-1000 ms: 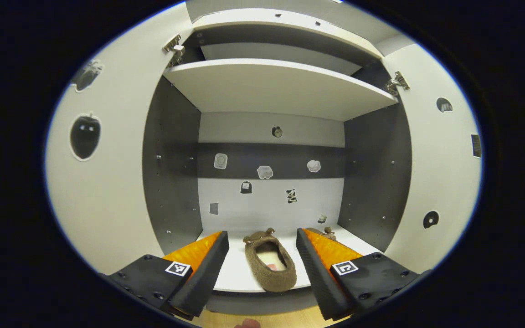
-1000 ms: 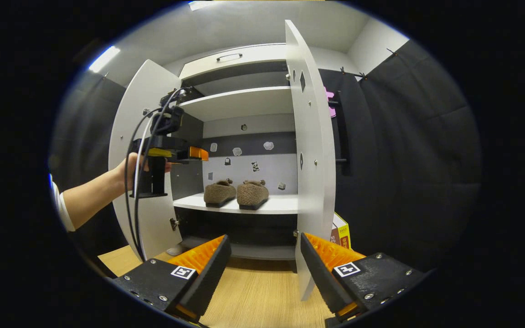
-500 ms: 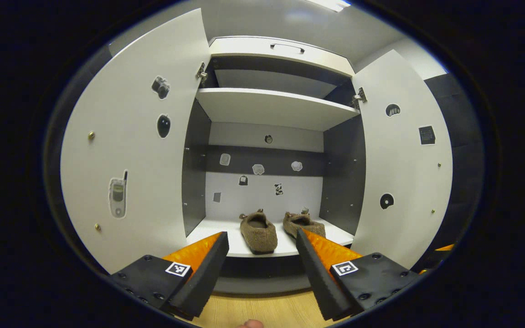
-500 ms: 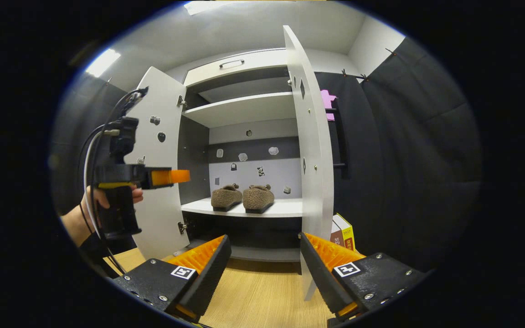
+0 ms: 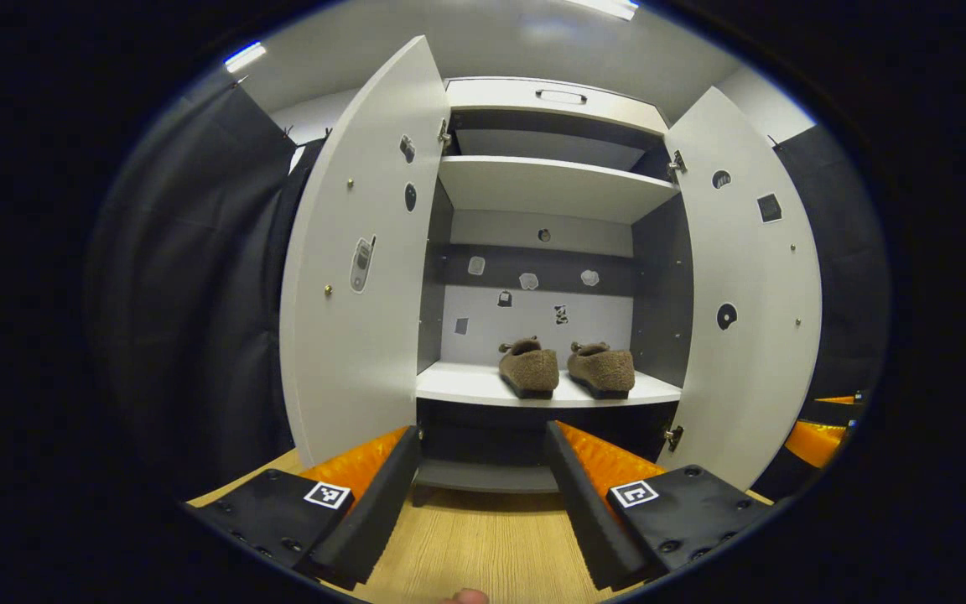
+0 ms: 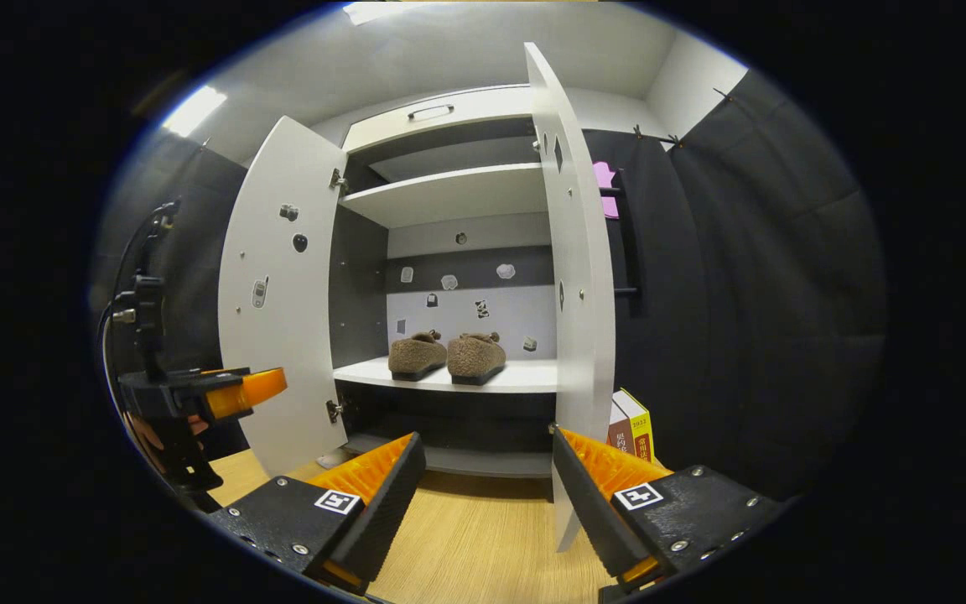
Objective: Grab one shoe with the right hand and put it into the shoe cabinet, grab the other shoe with the left hand and put it into the shoe cabinet; then close the right door with the right hand and the left door with the left hand.
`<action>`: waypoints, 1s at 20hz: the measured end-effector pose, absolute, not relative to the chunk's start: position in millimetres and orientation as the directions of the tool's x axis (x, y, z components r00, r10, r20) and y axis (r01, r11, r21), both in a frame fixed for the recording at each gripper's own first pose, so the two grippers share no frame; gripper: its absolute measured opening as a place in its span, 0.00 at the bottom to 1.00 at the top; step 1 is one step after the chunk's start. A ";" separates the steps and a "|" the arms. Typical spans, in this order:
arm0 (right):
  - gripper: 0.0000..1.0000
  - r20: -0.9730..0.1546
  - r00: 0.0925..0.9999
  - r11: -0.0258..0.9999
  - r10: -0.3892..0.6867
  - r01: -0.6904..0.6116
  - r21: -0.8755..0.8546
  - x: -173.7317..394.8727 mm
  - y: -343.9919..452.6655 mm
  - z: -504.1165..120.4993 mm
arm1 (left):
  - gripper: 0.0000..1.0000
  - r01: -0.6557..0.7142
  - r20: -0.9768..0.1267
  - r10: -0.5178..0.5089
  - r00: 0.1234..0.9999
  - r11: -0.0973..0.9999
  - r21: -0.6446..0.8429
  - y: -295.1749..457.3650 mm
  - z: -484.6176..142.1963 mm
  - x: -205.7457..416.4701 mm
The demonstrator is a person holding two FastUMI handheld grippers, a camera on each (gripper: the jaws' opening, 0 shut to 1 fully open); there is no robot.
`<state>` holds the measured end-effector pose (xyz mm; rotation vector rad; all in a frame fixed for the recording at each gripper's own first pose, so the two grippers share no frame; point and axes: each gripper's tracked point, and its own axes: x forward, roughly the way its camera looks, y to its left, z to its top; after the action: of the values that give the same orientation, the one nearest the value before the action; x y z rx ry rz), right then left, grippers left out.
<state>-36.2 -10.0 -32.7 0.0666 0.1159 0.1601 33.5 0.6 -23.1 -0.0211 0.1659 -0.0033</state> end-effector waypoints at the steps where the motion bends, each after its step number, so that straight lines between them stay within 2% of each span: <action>1: 0.94 -0.111 0.980 0.985 0.165 -0.157 0.075 -37.5 -8.4 -34.0 | 0.97 -0.015 -0.170 0.010 0.985 1.000 -0.025 6.1 -27.7 26.8; 5: 0.94 -0.116 0.978 0.983 0.175 -0.166 0.079 -40.6 -0.3 -35.8 | 0.97 -0.049 -0.169 0.040 0.985 0.997 -0.053 16.5 -36.6 7.7; 6: 0.98 -0.099 0.980 0.983 0.174 -0.167 0.079 -41.9 -0.2 -29.3 | 0.97 -0.054 -0.173 0.045 0.984 0.997 -0.049 19.8 -38.4 4.7; 7: 0.94 -0.062 0.984 0.984 0.166 -0.161 0.080 -41.9 -2.8 -17.6 | 0.97 -0.065 -0.179 0.057 0.982 0.997 -0.039 24.3 -41.6 2.8; 8: 0.98 -0.023 0.987 0.984 0.162 -0.159 0.078 -41.9 -6.7 -3.2 | 0.97 -0.070 -0.182 0.063 0.981 0.997 -0.032 26.5 -43.0 0.3; 9: 0.91 0.003 0.988 0.986 0.154 -0.154 0.068 -39.6 -13.0 8.6 | 0.97 -0.073 -0.177 0.067 0.982 0.997 -0.027 28.0 -43.4 -0.8; 11: 0.99 0.029 0.994 0.994 0.105 -0.106 0.030 -32.2 -43.0 25.6 | 0.97 -0.073 -0.179 0.069 0.982 0.997 -0.016 29.0 -45.4 -5.9; 12: 0.94 0.048 0.995 0.996 0.083 -0.083 0.010 -26.6 -58.8 38.8 | 0.97 -0.070 -0.183 0.066 0.981 0.998 -0.012 27.9 -47.9 -7.2; 17: 0.94 0.064 0.995 0.997 -0.079 0.080 -0.013 1.0 -151.9 72.8 | 0.96 -0.052 -0.185 0.051 0.981 0.999 0.001 24.5 -49.6 -9.5; 20: 0.94 0.034 0.994 0.994 -0.109 0.108 0.006 17.2 -175.9 72.8 | 0.96 -0.047 -0.185 0.047 0.982 0.999 0.002 23.6 -48.8 -8.7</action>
<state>17.2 -175.9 72.8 0.0044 -0.0343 -0.1087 -8.7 23.6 -48.8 -0.0024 0.1856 0.0472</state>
